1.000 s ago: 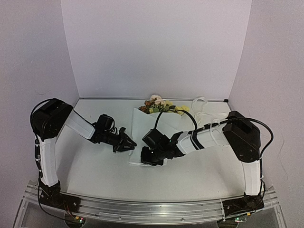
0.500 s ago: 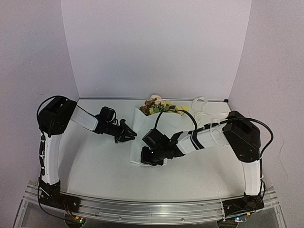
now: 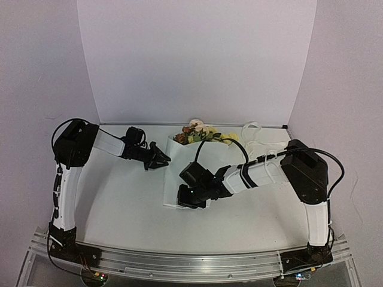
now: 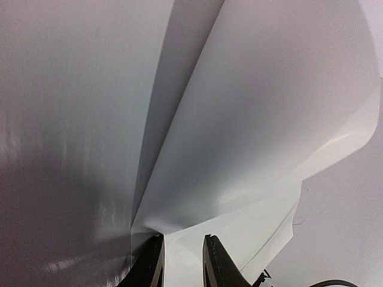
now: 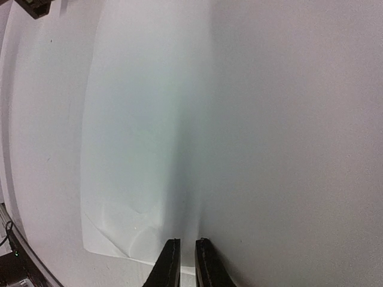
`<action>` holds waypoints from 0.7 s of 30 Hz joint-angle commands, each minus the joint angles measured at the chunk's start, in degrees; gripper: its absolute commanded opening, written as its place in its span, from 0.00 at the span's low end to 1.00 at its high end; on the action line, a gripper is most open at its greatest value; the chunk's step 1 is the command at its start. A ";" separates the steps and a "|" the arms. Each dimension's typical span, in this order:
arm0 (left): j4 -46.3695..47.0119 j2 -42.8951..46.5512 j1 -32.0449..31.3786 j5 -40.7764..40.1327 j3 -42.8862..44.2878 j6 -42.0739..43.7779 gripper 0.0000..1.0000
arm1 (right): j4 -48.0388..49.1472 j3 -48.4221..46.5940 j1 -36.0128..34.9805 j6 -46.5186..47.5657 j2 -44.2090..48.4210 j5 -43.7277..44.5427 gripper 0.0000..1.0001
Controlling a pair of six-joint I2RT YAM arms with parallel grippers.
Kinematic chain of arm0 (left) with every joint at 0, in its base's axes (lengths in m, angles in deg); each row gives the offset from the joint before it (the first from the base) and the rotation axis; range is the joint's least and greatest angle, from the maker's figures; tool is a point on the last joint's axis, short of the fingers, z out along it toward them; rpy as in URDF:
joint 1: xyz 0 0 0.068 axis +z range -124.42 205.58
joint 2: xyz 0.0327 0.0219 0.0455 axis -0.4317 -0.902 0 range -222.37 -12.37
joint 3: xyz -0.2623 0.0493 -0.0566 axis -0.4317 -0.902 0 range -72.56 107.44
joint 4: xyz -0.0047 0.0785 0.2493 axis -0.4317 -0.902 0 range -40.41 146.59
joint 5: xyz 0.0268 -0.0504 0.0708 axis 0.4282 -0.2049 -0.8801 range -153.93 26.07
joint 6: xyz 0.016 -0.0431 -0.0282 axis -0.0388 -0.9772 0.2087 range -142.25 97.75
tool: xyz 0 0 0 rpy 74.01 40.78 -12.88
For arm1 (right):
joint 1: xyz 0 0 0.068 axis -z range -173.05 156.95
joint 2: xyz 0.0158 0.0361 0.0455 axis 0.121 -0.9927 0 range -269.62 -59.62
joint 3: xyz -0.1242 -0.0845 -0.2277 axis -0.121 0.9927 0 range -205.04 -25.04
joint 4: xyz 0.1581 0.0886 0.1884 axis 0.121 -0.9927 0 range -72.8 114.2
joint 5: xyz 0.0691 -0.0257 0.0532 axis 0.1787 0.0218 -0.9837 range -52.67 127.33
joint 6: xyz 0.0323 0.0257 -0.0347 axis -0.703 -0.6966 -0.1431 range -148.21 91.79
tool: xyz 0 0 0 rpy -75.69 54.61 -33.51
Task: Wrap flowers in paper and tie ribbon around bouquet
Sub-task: Press the fold line of the folded wrapping paper.
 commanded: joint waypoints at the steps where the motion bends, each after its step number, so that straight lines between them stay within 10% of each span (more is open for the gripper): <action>1: -4.38 -3.68 1.56 -1.77 6.37 1.98 0.25 | -5.67 1.63 0.04 0.66 -1.95 -0.27 0.12; 21: -5.49 -17.95 6.83 0.70 33.11 -3.90 0.27 | -5.87 3.06 0.04 0.63 -1.34 -0.45 0.12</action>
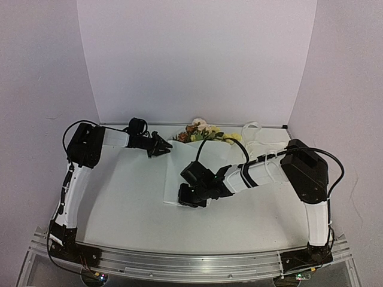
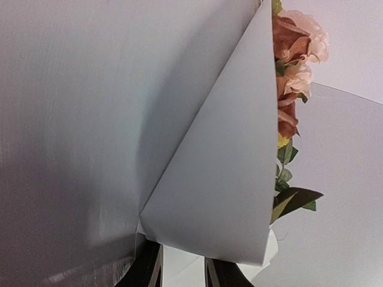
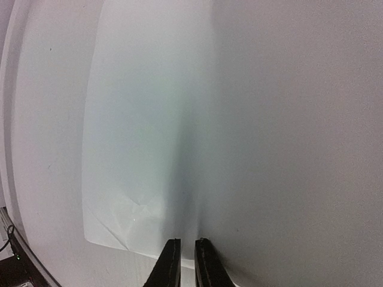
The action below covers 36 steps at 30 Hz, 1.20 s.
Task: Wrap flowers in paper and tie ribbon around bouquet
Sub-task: Press the fold line of the folded wrapping paper.
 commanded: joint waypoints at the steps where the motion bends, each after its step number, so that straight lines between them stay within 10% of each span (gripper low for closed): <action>1: 1.41 -3.99 3.54 -2.29 9.18 -2.09 0.27 | -6.86 2.72 -0.49 0.67 -1.27 -0.61 0.12; 12: 1.95 -7.50 4.30 0.09 19.47 -5.24 0.28 | -6.95 3.49 -0.47 0.50 -1.30 -0.60 0.11; 25: 9.69 25.15 1.23 -4.10 -25.65 2.38 0.28 | -7.58 3.56 2.61 1.20 10.66 -1.34 0.24; 36: 3.88 34.20 -7.54 -10.60 -37.45 7.96 0.27 | -8.84 12.77 9.77 2.67 17.29 -0.51 0.26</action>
